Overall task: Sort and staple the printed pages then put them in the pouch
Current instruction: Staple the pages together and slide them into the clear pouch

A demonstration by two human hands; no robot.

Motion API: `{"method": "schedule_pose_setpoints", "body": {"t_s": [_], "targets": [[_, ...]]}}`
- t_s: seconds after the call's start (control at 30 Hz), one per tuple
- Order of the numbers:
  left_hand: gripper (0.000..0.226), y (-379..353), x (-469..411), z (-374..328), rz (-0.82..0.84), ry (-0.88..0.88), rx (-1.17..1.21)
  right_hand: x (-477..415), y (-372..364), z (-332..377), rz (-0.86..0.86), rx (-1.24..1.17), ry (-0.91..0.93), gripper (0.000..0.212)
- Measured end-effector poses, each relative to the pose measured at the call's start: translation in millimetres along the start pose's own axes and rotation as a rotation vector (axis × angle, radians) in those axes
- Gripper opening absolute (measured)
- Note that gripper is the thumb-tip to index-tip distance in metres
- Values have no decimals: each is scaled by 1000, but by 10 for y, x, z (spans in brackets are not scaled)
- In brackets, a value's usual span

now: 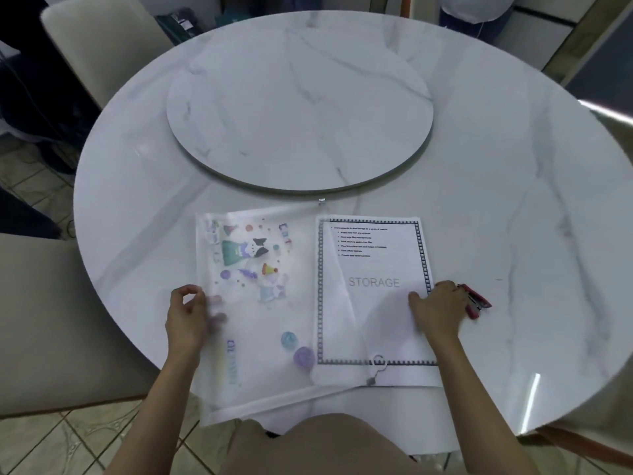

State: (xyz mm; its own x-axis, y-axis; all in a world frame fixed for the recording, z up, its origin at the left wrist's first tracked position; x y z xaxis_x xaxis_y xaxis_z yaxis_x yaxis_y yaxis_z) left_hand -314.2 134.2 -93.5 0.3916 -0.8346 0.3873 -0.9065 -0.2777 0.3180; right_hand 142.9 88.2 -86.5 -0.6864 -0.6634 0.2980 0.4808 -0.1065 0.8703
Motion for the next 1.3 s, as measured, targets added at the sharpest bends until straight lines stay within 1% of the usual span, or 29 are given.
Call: {"method": "schedule_pose_setpoints", "body": {"t_s": [0.07, 0.1, 0.2, 0.23, 0.37, 0.47, 0.53, 0.63, 0.73, 0.8, 0.87, 0.93, 1.07, 1.13, 1.23, 1.3], "targets": [[8, -16, 11, -1, 1, -5, -27, -25, -22, -11, 41, -55, -27, 58], [8, -21, 13, -5, 2, -10, -40, -43, -32, -12, 58, -81, -31, 56], [8, -33, 23, -34, 13, -20, -65, -62, -46, 17, 122, -147, -24, 28], [8, -38, 21, -37, 18, -19, -64, -66, -50, 24, 141, -196, -16, 23], [10, -37, -9, -32, 30, -5, -45, 30, 6, 123, 239, -539, 89, 14], [12, -25, 9, -107, 21, -51, -62, 102, -34, 106, 365, -706, 141, 12], [15, -19, 22, -204, 4, -109, -102, 134, -83, 71, 421, -781, 127, 11], [28, -55, 7, -276, 13, -140, -159, 144, -133, -8, 455, -883, 35, 13], [36, -102, -14, -312, 25, -191, -259, 185, -213, -54, 560, -934, -69, 16], [40, -147, 6, -346, 18, -231, -335, 241, -232, -31, 613, -937, -76, 15], [44, -210, 64, -408, 5, -289, -421, 268, -212, 24, 603, -886, -6, 18], [45, -340, 161, -470, 27, -343, -468, 278, -160, 80, 539, -785, 95, 21], [44, -837, 481, -618, 150, -496, -519, 263, 54, 181, 351, -567, 251, 20], [46, -1128, 694, -683, 218, -552, -523, 256, 205, 248, 265, -519, 321, 19], [59, -1538, 976, -732, 309, -587, -552, 230, 390, 238, 178, -487, 359, 18], [70, -1768, 1052, -652, 349, -562, -659, 204, 540, 182, 109, -478, 358, 20]]}}
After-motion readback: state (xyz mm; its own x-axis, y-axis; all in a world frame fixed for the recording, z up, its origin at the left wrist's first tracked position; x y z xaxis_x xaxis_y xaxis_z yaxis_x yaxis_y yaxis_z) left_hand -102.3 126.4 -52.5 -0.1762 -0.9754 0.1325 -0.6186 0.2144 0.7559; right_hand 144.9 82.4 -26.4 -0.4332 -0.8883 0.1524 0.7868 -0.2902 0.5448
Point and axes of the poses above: each hand's wrist, its own x-axis away from the middle knuckle, its own y-axis out of the back of the hand, z = x × y, the point moved 10 cm from there along -x, towards the middle knuckle, and after that the axes turned 2 degrees about z, right-handed, at the moved point
